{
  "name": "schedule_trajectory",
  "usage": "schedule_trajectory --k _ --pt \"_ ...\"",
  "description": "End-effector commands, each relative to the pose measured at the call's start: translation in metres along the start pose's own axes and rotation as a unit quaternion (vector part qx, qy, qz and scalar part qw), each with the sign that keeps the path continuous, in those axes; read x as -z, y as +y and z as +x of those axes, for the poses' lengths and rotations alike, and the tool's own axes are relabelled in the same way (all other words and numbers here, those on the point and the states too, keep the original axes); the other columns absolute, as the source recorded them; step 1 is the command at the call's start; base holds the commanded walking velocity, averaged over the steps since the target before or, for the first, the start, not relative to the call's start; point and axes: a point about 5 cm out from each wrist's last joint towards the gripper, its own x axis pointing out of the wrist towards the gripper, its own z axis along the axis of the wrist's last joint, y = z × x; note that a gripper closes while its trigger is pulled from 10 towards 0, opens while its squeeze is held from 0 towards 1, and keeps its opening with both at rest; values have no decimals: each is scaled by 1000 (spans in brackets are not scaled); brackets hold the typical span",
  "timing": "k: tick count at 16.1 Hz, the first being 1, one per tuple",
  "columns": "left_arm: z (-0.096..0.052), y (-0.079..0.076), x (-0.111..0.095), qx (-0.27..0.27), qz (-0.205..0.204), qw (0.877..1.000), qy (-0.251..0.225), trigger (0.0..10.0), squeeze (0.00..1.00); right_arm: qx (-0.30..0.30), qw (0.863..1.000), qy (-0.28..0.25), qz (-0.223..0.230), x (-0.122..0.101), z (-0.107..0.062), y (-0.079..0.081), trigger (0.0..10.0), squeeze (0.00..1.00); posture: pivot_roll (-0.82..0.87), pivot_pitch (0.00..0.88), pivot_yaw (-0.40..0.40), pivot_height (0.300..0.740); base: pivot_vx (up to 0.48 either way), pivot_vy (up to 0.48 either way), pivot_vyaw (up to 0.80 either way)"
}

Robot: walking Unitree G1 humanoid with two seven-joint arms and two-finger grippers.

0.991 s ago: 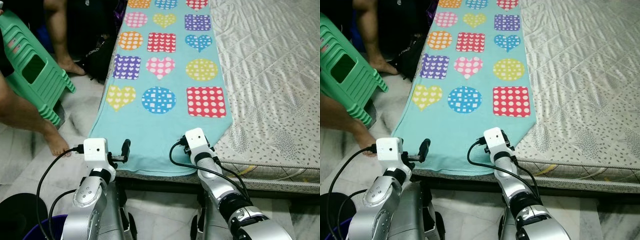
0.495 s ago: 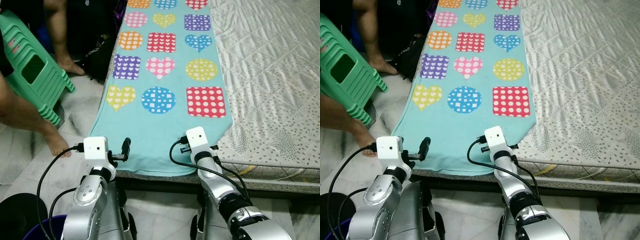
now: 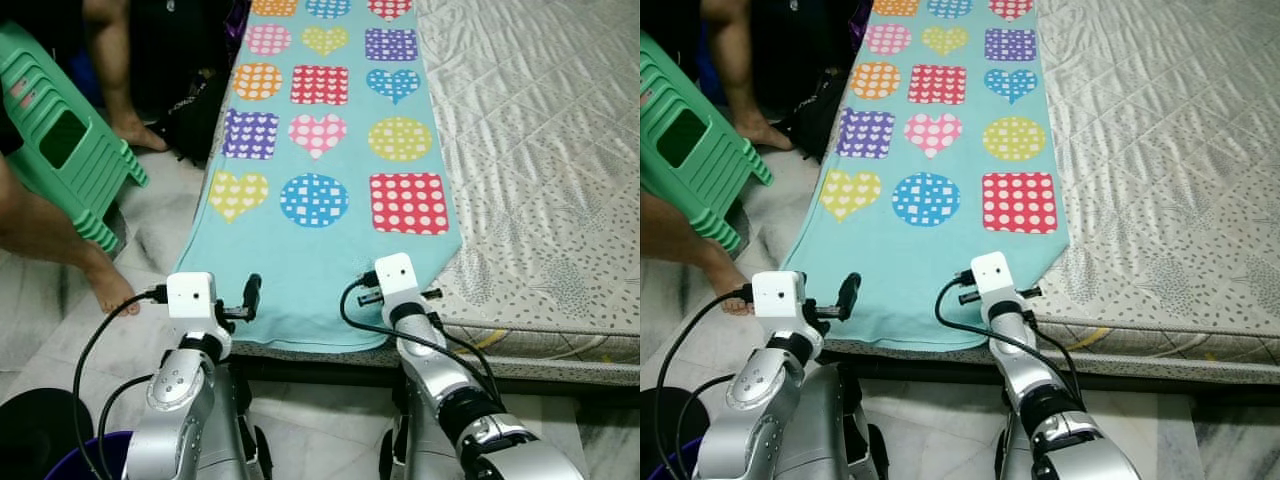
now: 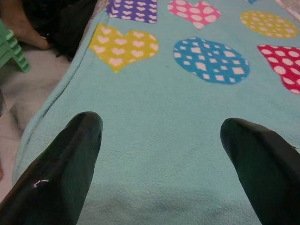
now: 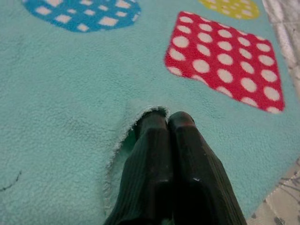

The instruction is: Clean up the room

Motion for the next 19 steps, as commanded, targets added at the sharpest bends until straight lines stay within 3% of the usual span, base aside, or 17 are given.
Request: schedule_trajectory --k 1,2,5,6,11,15,19 --pt "-2 4 4 -11 1 1000 6 10000 0 15 1000 6 14 5 -2 -6 0 0 -56 236 23 563 0 0 0" --pt "-2 4 3 -11 1 1000 6 10000 0 22 1000 7 18 5 -2 -9 0 0 -56 236 25 563 0 0 0" --pt "-4 7 4 -13 2 1000 6 10000 0 74 996 18 49 9 -2 -47 0 0 -60 235 26 563 0 0 0" --pt "-4 7 4 -12 2 1000 7 10000 0 77 995 18 58 8 -2 -53 0 0 -62 234 28 563 0 0 0" --pt "-3 7 5 -7 2 1000 8 10000 0 48 996 -1 79 1 -13 -61 0 0 -71 229 33 563 0 0 0" --pt "-5 8 4 -7 4 1000 8 10000 0 36 996 2 77 1 -31 -69 0 0 -69 226 34 563 0 0 0" --pt "-8 11 6 -7 8 1000 12 10000 0 54 996 38 66 10 -66 -93 0 0 -84 228 44 563 0 0 0"
